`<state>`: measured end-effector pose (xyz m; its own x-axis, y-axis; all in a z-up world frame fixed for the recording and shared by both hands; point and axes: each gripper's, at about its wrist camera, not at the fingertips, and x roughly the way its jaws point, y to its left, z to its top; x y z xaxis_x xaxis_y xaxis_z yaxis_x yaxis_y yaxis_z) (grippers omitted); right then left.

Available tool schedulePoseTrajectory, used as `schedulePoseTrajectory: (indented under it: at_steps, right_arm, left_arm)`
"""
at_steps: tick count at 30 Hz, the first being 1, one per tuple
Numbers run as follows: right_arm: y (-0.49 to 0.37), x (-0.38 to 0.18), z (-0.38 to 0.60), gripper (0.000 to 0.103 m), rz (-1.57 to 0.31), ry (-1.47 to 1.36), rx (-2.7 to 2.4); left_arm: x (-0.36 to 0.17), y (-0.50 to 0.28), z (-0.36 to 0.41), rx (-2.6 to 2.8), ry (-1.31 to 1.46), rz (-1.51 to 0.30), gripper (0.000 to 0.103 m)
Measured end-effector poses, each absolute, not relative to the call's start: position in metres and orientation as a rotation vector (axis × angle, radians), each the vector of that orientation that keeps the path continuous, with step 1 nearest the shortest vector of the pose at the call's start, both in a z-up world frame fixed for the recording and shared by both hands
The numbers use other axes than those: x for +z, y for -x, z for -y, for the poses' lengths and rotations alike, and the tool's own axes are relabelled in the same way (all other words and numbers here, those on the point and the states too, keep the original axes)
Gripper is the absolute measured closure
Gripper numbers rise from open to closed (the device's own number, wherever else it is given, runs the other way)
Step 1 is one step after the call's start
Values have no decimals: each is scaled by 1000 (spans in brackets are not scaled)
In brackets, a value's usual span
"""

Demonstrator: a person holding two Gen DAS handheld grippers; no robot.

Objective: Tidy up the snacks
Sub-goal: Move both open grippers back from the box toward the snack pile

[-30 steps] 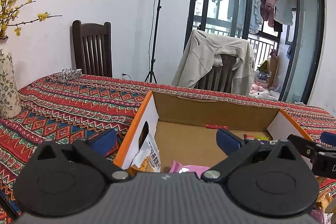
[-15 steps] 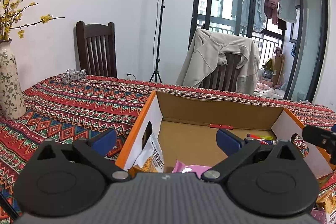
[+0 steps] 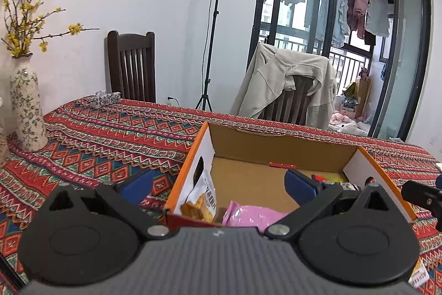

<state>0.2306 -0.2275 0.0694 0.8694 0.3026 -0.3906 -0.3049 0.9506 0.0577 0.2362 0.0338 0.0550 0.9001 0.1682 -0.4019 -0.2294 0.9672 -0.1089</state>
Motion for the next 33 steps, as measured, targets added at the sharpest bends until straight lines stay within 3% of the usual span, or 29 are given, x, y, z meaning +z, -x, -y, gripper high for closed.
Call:
schedulePoseTrajectory:
  at_steps: [14,33]
  right_arm:
    - [-176,57,248,0,-452,63,305]
    - [-150,2,304,0,-610,87,183]
  left_arm:
    - [54,-173,-45,210,124,-398,0]
    - [4,-113,-89,225,143,-462,0]
